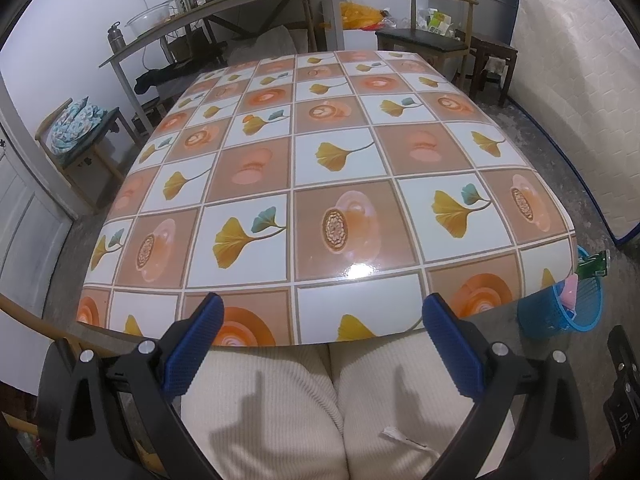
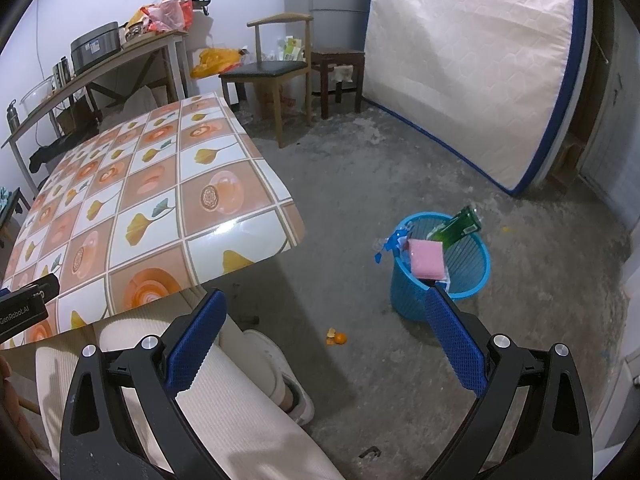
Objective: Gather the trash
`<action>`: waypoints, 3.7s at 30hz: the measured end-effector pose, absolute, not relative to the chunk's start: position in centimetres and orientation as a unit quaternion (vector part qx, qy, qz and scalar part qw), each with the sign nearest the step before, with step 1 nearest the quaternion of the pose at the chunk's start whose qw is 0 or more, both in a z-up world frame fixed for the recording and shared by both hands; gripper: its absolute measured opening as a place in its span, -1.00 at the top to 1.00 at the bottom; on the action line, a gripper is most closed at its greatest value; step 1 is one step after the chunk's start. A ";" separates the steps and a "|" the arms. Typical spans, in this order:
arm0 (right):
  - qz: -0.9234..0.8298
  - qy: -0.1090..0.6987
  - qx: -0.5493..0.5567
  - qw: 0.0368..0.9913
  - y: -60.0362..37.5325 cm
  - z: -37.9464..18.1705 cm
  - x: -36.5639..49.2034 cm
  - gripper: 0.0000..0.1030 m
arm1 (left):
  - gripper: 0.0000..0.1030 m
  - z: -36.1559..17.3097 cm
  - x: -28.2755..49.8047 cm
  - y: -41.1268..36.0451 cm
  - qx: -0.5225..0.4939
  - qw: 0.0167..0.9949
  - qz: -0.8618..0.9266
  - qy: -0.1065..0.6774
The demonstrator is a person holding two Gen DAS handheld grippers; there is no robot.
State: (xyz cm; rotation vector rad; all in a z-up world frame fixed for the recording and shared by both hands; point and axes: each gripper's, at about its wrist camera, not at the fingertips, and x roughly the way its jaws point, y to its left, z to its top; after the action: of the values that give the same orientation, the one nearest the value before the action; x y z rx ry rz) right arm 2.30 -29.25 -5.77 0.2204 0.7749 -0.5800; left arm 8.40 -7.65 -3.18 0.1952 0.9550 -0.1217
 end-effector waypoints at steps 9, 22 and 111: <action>-0.277 0.372 0.106 0.880 -29.4 -5.8 2.3 -0.85 | -0.89 -3.2 8.3 -7.6 0.096 0.882 -0.056 0.458; -0.276 0.371 0.107 0.880 -29.4 -5.8 2.3 -0.85 | -0.89 -2.9 8.5 -7.6 0.098 0.883 -0.052 0.457; -0.273 0.374 0.113 0.879 -29.2 -6.3 2.4 -0.85 | -0.89 -2.7 8.4 -7.8 0.105 0.884 -0.050 0.453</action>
State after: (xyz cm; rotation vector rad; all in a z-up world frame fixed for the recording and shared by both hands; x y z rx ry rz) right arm 2.40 -29.24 -6.30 0.2352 0.7788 -0.5690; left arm 8.36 -7.83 -2.71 0.2187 0.9435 -0.1034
